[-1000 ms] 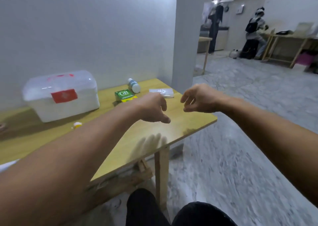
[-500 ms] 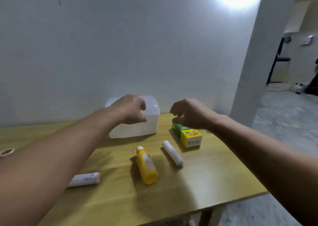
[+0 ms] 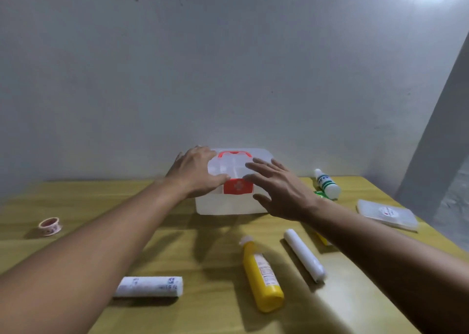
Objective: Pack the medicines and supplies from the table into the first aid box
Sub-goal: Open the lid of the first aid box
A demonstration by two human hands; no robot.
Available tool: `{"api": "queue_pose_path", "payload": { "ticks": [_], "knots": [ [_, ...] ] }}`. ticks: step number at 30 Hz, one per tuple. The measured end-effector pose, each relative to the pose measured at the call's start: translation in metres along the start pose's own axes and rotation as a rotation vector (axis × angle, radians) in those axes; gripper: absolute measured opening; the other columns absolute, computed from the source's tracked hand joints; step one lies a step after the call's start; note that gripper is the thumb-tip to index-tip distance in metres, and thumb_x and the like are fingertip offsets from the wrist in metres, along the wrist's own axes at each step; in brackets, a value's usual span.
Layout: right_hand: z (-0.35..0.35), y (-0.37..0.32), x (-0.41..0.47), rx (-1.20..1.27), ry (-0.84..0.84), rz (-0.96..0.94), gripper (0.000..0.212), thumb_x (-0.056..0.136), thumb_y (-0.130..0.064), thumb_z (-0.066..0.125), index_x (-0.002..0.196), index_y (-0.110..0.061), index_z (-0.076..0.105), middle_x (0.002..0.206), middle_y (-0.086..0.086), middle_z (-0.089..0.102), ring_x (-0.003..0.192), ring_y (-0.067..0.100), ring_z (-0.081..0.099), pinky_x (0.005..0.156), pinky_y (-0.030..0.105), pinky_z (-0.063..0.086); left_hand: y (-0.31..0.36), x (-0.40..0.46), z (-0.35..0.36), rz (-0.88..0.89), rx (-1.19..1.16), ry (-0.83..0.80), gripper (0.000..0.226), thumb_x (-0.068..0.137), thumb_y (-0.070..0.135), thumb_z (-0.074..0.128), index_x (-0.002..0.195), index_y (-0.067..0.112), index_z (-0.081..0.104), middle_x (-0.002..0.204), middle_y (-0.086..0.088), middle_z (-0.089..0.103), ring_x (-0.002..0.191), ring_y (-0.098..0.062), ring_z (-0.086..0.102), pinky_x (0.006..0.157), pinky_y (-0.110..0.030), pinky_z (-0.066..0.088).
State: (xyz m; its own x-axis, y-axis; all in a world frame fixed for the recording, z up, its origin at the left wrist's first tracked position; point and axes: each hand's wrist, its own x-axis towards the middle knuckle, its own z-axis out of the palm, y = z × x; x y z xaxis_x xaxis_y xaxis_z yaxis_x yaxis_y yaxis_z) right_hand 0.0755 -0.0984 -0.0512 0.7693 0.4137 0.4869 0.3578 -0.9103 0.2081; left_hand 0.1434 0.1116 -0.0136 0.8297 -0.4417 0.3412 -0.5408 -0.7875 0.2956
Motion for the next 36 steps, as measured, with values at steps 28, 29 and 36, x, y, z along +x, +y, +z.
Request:
{"api": "queue_pose_path", "payload": {
  "ticks": [28,29,36],
  "knots": [
    [0.041,0.012,0.002,-0.298,0.436,-0.217,0.03,0.085,-0.026,0.065,0.107,-0.005,0.065,0.116,0.023,0.068,0.106,0.039,0.065,0.084,0.054,0.054,0.001,0.008,0.009,-0.132,-0.027,-0.01,0.081,0.073,0.062,0.064,0.138,0.018,0.045,0.149,0.002,0.042,0.138,-0.022,0.037,0.105,-0.041,0.038],
    [0.042,0.011,0.0,-0.296,0.427,-0.211,0.031,0.086,-0.026,0.065,0.109,-0.006,0.063,0.118,0.024,0.067,0.108,0.039,0.064,0.086,0.055,0.053,0.003,0.009,0.008,-0.14,-0.021,-0.013,0.081,0.073,0.062,0.065,0.138,0.017,0.046,0.148,0.001,0.044,0.137,-0.023,0.038,0.103,-0.041,0.039],
    [0.046,0.011,0.0,-0.256,0.461,-0.189,0.034,0.085,-0.025,0.067,0.113,-0.008,0.057,0.12,0.022,0.066,0.111,0.038,0.063,0.088,0.056,0.051,0.007,0.011,0.006,-0.168,-0.019,-0.015,0.078,0.072,0.06,0.067,0.134,0.016,0.05,0.144,0.001,0.049,0.132,-0.025,0.043,0.099,-0.04,0.041]
  ]
}}
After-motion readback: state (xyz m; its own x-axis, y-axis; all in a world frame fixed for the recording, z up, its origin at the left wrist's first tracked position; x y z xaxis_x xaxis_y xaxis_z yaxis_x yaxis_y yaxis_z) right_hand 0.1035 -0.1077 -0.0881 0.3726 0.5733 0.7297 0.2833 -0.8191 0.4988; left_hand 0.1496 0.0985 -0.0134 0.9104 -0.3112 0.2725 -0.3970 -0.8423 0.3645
